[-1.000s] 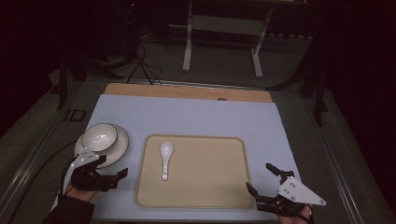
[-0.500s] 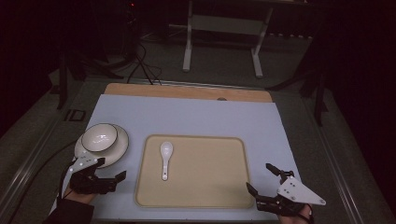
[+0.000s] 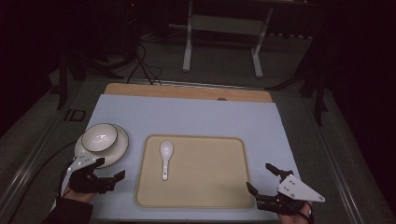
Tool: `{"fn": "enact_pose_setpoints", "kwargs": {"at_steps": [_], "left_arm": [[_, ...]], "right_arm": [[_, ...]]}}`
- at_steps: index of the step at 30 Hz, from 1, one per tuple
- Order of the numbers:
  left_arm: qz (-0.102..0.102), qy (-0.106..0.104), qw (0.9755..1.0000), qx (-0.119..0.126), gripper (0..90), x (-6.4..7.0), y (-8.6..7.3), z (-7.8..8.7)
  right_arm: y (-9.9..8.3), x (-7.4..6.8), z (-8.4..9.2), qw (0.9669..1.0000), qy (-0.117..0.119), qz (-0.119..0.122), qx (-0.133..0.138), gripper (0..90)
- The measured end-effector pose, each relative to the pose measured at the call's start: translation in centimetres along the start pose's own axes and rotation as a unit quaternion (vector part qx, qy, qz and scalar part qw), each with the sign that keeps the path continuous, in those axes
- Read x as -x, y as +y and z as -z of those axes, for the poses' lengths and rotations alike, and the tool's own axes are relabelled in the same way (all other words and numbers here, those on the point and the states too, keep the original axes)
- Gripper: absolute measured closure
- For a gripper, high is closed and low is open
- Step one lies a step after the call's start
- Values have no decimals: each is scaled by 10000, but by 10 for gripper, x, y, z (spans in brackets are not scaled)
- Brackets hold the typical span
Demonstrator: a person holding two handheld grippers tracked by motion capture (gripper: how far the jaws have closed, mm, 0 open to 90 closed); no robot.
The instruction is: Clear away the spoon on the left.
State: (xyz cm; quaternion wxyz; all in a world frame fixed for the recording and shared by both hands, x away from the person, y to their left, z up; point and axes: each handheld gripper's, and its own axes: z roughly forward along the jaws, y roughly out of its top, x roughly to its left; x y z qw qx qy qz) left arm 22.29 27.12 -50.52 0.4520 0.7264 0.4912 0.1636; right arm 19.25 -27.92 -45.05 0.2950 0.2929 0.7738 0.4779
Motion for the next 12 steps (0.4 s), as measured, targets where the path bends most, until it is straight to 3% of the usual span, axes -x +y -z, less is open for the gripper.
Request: {"fn": "enact_pose_setpoints", "kwargs": {"at_steps": [12], "left_arm": [[93,-13,9999,-81,19,-2,-2,-2]], "right_arm": [[0,1,0,10000,30,-64,-29,146]]}}
